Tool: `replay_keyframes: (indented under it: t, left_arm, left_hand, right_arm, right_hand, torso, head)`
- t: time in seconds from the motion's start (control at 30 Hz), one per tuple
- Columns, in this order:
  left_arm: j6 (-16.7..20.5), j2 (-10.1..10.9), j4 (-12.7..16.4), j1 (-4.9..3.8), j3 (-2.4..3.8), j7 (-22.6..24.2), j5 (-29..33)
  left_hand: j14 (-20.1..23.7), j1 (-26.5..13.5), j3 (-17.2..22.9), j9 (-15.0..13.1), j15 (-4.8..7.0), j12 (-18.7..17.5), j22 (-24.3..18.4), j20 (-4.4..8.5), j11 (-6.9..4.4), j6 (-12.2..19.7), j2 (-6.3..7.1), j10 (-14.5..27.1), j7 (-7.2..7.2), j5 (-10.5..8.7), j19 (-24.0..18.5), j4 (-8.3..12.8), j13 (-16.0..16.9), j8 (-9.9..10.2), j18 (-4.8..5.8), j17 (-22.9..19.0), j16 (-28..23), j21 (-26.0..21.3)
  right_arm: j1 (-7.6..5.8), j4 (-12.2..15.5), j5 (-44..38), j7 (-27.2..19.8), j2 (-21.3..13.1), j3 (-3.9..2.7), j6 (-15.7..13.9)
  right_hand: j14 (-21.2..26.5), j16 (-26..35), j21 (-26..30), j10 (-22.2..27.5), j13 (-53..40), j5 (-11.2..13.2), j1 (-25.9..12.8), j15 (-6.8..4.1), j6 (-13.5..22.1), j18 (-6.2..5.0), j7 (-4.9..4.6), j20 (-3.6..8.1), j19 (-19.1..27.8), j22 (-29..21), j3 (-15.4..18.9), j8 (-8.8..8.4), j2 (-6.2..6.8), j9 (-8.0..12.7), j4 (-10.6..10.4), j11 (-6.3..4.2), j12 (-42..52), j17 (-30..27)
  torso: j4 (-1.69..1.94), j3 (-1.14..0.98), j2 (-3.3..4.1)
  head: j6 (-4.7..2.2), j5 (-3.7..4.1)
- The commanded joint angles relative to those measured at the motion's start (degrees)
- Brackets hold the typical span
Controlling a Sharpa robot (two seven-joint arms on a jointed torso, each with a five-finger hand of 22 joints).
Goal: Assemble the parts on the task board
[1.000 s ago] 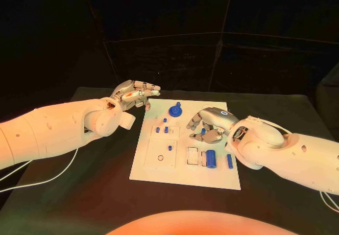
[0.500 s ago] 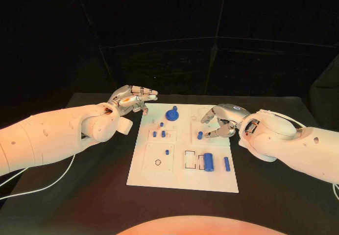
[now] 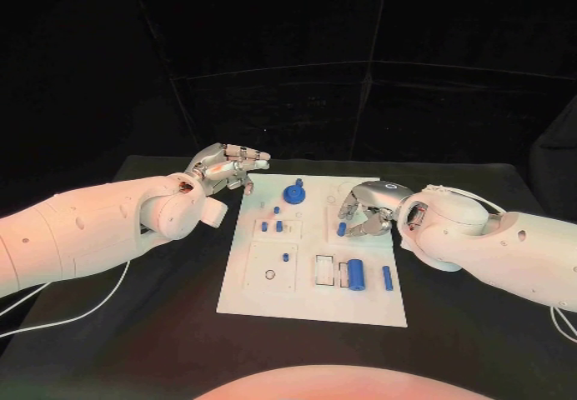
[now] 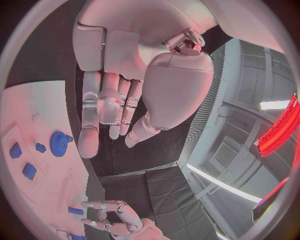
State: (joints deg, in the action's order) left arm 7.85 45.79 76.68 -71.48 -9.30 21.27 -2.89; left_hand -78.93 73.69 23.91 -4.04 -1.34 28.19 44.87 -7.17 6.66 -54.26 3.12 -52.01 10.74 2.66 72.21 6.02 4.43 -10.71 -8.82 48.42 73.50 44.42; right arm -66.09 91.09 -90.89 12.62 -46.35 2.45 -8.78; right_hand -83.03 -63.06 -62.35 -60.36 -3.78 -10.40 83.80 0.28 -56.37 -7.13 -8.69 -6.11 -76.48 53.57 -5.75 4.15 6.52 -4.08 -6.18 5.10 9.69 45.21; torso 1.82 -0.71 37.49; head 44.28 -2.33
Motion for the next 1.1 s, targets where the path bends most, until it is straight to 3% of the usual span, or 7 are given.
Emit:
replay_keyframes:
  t: [0.03, 0.2, 0.53, 0.7, 1.1]
  left_arm:
    - [-0.6, 0.0, 0.0, -0.08, 0.04, 0.3, 0.2]
    - [-0.7, 0.0, 0.0, -0.08, 0.04, 0.3, 0.2]
    - [-0.8, 0.0, 0.1, -0.08, 0.05, 0.2, 0.2]
    - [-0.8, 0.0, 0.0, -0.08, 0.05, 0.1, 0.2]
    - [-0.8, 0.0, -0.1, -0.08, 0.05, -0.2, 0.2]
  left_hand:
    - [0.4, -0.2, -0.3, 0.0, -0.11, 0.3, 0.0, 0.08, -0.03, 0.1, 0.36, 0.3, -0.02, 0.17, -0.4, -0.1, -0.1, -0.2, -1.11, 0.1, -0.2, 0.0]
    - [0.4, -0.2, -0.3, 0.0, -0.11, 0.3, 0.0, 0.08, -0.03, 0.1, 0.36, 0.3, -0.02, 0.17, -0.4, -0.1, -0.1, -0.2, -1.11, 0.1, -0.2, 0.0]
    - [0.4, -0.2, -0.3, 0.0, -0.12, 0.3, 0.0, 0.08, -0.03, 0.2, 0.34, 0.3, 0.0, 0.17, -0.4, 0.0, -0.1, -0.2, -1.11, 0.1, -0.2, 0.1]
    - [0.4, -0.2, -0.3, 0.0, -0.12, 0.3, 0.0, 0.08, -0.03, 0.2, 0.34, 0.3, 0.0, 0.17, -0.4, 0.0, -0.1, -0.2, -1.11, 0.1, -0.2, 0.1]
    - [0.3, -0.1, -0.2, 0.1, -0.13, 0.3, 0.2, 0.08, 0.02, 0.4, 0.22, 0.4, 0.1, 0.17, -0.3, 0.0, -0.1, -0.1, -1.06, 0.3, -0.1, 0.3]
  right_arm:
    - [-0.08, -0.1, -0.9, -0.4, 0.5, -0.01, 2.8]
    - [-0.03, -0.6, -1.0, -1.0, 1.5, 0.0, 3.0]
    - [0.03, -1.5, -1.0, -0.9, 2.4, 0.01, 3.0]
    - [0.06, -1.6, -2.2, 0.3, 2.5, 0.01, 1.9]
    - [0.19, -1.5, -5.4, 3.2, 2.7, 0.01, 1.2]
  right_hand:
    - [-0.3, -0.5, -0.8, -1.3, 0.2, 1.1, 0.6, -0.25, -0.8, -0.06, 0.1, 0.09, -0.8, 0.7, -1.1, 0.09, -0.88, 0.1, 0.3, -0.04, 0.4, 0.2]
    - [-0.7, -1.3, -2.1, -3.1, 0.2, 1.7, 1.6, -0.44, -1.4, 0.23, 0.19, 0.24, -1.5, 2.2, -3.0, -0.14, -1.66, 0.2, 0.7, -0.24, 0.3, 1.4]
    - [-1.3, -3.4, -4.4, -6.3, 0.2, 2.2, 1.8, -0.81, -4.4, 0.74, 0.21, 0.57, -2.7, 5.0, -7.0, 0.35, -1.83, 0.0, 0.6, -0.66, -0.1, 4.0]
    - [-1.6, -4.8, -5.9, -8.6, 0.0, 5.7, 3.8, -1.41, -6.7, 1.04, 0.66, 1.13, -3.4, 6.8, -11.7, 0.91, -2.62, -0.1, 2.1, -1.26, -0.2, 5.8]
    - [-1.4, -5.9, -7.9, -10.4, -0.2, 6.5, 2.0, -1.58, -8.2, 1.43, 0.77, 1.41, -3.8, 9.1, -19.0, 0.42, -0.91, 0.1, 4.5, -1.48, -1.3, 6.7]
  torso:
    - [0.02, -0.02, 0.04]
    - [-0.12, -0.04, -0.01]
    - [-0.1, -0.07, -0.01]
    - [-0.14, -0.05, 0.01]
    - [-0.09, -0.02, -0.02]
  head:
    - [0.13, -0.04]
    - [0.26, -0.15]
    - [0.52, -0.21]
    - [0.55, -0.23]
    - [0.73, -0.21]
